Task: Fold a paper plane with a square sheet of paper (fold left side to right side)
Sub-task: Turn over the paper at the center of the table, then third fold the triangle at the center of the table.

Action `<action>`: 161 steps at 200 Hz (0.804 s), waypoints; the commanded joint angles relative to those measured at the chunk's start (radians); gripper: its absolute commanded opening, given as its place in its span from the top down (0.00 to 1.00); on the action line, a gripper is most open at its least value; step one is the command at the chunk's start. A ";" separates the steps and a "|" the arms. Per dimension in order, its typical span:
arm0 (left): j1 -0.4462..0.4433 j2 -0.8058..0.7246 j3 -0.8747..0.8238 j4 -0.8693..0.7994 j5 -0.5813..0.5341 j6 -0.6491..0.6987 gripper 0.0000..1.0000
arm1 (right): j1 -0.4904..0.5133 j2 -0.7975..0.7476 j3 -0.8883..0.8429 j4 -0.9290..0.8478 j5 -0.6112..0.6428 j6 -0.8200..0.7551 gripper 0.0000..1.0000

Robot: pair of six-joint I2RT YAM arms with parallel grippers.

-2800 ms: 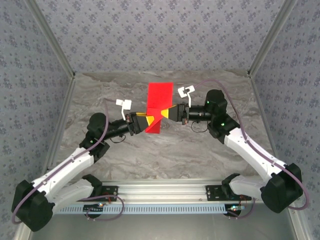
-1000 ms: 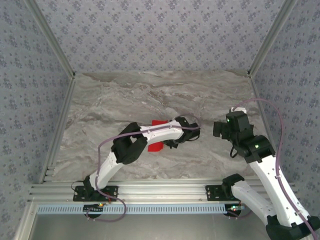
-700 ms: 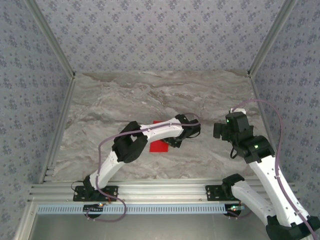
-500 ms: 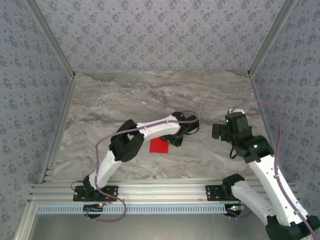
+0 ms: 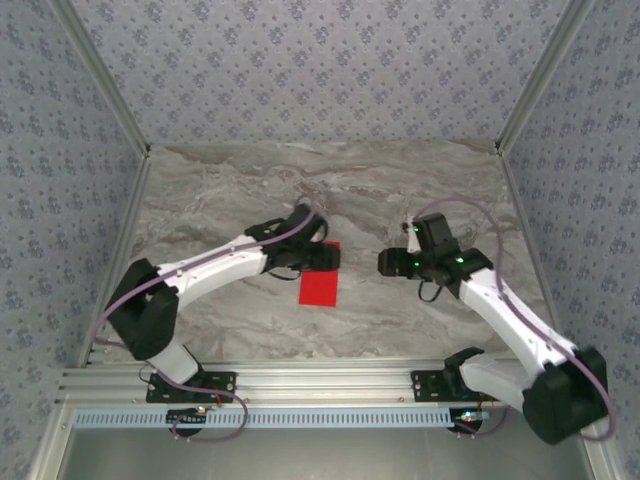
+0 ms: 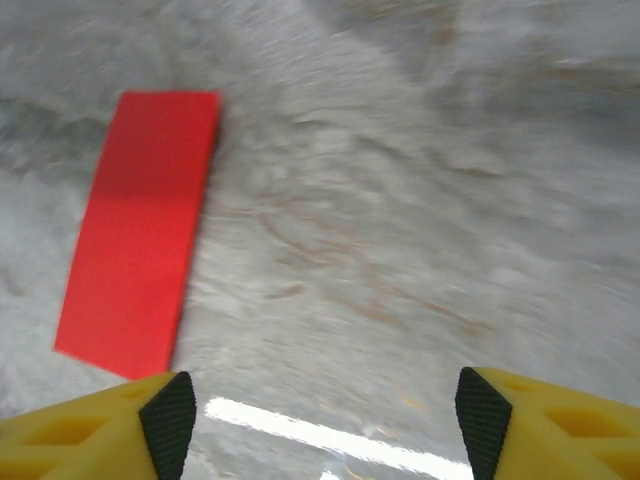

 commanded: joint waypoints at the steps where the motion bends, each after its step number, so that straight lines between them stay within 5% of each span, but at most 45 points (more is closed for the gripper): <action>1: 0.070 -0.063 -0.160 0.194 0.113 -0.064 0.37 | 0.077 0.171 0.059 0.185 -0.145 0.034 0.43; 14: 0.112 -0.094 -0.225 0.246 0.138 -0.072 0.37 | 0.107 0.280 0.106 0.233 -0.152 0.036 0.52; 73: 0.188 -0.058 -0.333 0.370 0.232 -0.092 0.36 | 0.127 0.634 0.279 0.394 -0.228 0.079 0.61; 161: 0.188 0.058 -0.309 0.409 0.275 -0.108 0.36 | 0.121 0.783 0.362 0.358 -0.160 0.027 0.61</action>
